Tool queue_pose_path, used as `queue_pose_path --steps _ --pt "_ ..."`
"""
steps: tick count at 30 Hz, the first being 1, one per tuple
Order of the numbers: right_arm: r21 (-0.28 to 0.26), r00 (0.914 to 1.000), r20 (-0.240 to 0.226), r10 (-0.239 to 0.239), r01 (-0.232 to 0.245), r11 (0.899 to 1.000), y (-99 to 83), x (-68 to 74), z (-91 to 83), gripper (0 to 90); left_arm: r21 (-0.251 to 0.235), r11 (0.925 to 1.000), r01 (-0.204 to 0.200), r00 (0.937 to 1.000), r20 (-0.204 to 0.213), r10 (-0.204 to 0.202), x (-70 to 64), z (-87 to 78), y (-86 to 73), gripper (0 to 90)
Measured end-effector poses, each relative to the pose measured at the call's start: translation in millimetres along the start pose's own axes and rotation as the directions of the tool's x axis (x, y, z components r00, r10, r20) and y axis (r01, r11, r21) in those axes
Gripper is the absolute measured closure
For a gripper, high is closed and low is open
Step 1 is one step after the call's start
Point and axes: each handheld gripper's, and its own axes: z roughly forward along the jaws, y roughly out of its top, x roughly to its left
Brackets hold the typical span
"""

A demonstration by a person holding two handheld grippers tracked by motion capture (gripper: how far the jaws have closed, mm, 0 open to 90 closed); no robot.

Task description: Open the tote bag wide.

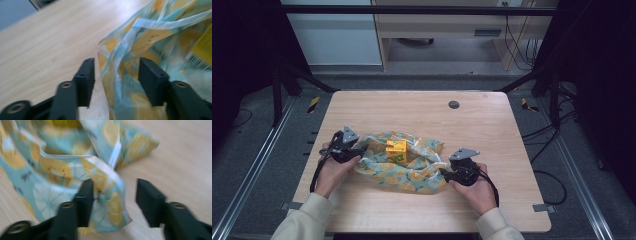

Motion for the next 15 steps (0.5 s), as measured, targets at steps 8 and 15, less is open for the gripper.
queue_pose_path --steps 8,15 --pt "-0.182 0.9999 0.010 0.010 -0.008 0.983 21.8 4.9 -35.9 17.3 -0.123 0.9924 0.005 0.9996 0.029 -0.001 -9.7 -38.3 25.8 25.9" --pt "-0.217 0.9950 0.080 0.061 -0.042 0.975 18.8 -9.9 -55.2 10.7 -0.109 0.9940 0.006 0.9997 0.022 -0.004 -9.5 -59.1 23.8 18.5"
